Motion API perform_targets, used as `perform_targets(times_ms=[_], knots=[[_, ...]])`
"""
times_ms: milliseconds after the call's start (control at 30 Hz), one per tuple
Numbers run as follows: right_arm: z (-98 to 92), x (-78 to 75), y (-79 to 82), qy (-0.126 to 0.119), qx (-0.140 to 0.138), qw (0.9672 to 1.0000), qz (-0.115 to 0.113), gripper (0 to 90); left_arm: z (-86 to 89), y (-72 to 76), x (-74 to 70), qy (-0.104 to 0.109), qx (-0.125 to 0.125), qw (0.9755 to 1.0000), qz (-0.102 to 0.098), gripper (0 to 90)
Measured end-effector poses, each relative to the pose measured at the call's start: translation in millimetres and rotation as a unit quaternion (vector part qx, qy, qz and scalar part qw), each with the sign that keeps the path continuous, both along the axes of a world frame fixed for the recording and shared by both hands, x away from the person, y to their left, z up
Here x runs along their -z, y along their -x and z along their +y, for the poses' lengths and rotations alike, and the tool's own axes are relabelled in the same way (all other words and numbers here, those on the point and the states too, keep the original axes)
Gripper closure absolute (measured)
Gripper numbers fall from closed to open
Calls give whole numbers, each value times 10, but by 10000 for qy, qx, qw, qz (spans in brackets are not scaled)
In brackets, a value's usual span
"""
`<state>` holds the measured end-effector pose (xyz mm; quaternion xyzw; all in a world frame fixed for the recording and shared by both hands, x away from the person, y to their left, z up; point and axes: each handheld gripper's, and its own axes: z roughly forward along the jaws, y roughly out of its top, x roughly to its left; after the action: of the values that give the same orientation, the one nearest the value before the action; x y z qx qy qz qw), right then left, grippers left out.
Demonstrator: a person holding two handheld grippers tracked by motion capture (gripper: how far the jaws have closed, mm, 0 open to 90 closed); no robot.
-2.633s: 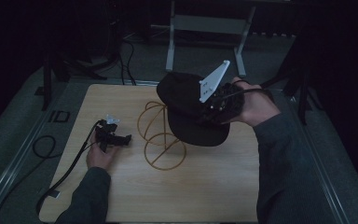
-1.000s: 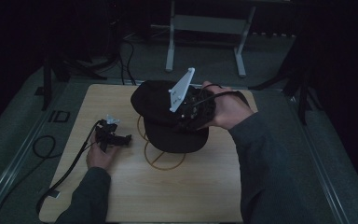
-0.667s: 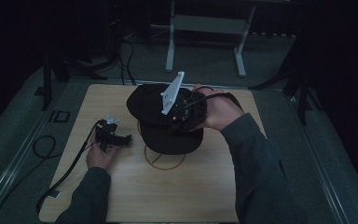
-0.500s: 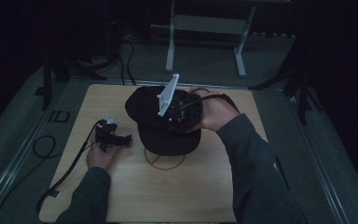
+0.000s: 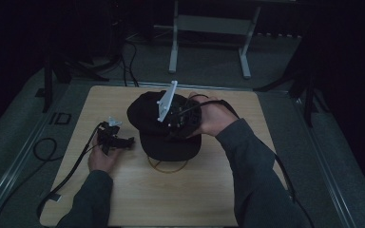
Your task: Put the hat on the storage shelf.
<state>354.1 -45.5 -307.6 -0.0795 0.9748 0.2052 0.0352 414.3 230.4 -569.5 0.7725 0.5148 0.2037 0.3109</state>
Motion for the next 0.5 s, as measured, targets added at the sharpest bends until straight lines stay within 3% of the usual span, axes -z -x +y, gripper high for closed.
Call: perform_targets(times_ms=[200,500], knots=[[0,-2,-18,-51,56,9999,-86,680,-1,0,1,-2,-6,10000,-10,23],[24,9,-15,-197,-11,9998,16,591,-1,0,1,-2,-6,10000,-8,23]])
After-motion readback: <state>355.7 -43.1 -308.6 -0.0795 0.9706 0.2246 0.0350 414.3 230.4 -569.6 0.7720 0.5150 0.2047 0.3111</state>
